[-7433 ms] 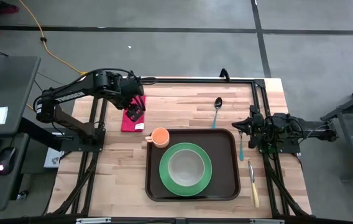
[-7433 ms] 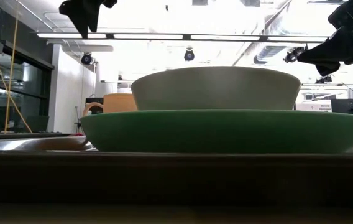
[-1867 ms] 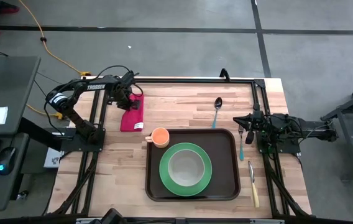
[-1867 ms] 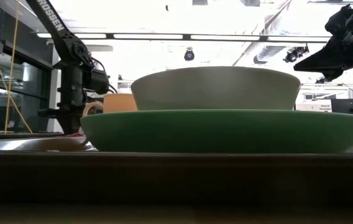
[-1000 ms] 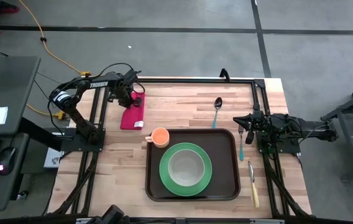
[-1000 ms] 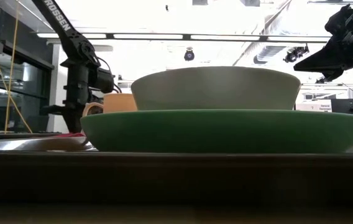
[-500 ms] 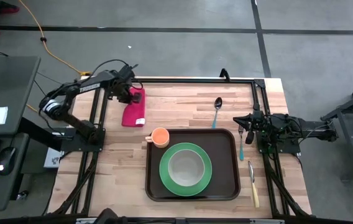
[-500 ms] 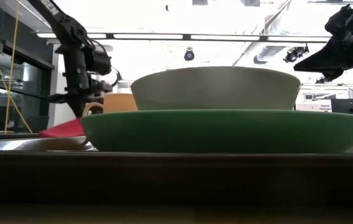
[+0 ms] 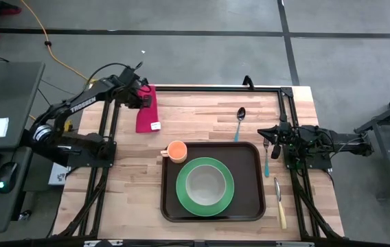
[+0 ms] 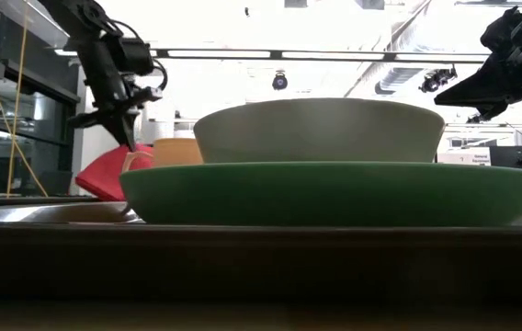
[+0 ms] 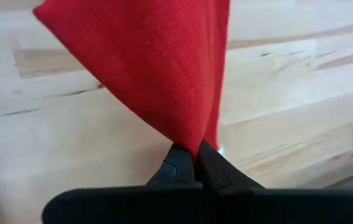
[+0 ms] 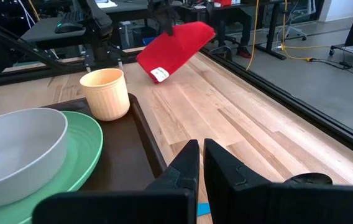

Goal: Set up tray
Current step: Put the red table napkin to the right of the green plate on the brown serving tray

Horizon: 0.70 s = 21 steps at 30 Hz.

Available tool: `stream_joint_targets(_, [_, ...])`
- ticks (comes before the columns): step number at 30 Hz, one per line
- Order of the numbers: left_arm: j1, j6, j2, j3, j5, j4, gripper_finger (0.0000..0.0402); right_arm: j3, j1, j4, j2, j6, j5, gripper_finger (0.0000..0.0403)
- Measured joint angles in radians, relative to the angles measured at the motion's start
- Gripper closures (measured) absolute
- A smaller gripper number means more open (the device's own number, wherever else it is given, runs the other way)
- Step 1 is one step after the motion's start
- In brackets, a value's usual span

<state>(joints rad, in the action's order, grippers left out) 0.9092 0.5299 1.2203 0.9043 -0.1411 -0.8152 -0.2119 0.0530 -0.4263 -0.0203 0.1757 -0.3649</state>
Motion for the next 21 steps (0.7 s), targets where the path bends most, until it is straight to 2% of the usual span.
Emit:
stream_joint_targets(11, [0.000,0.044,-0.097,0.000,-0.035,0.009,0.0389,0.000,0.000,0.000,0.000,0.000,0.000,0.0402])
stream_joint_targets(21, [0.000,0.085,-0.144,0.000,-0.077,0.147,0.0389,0.000,0.000,0.000,0.000,0.000,0.000,0.0402])
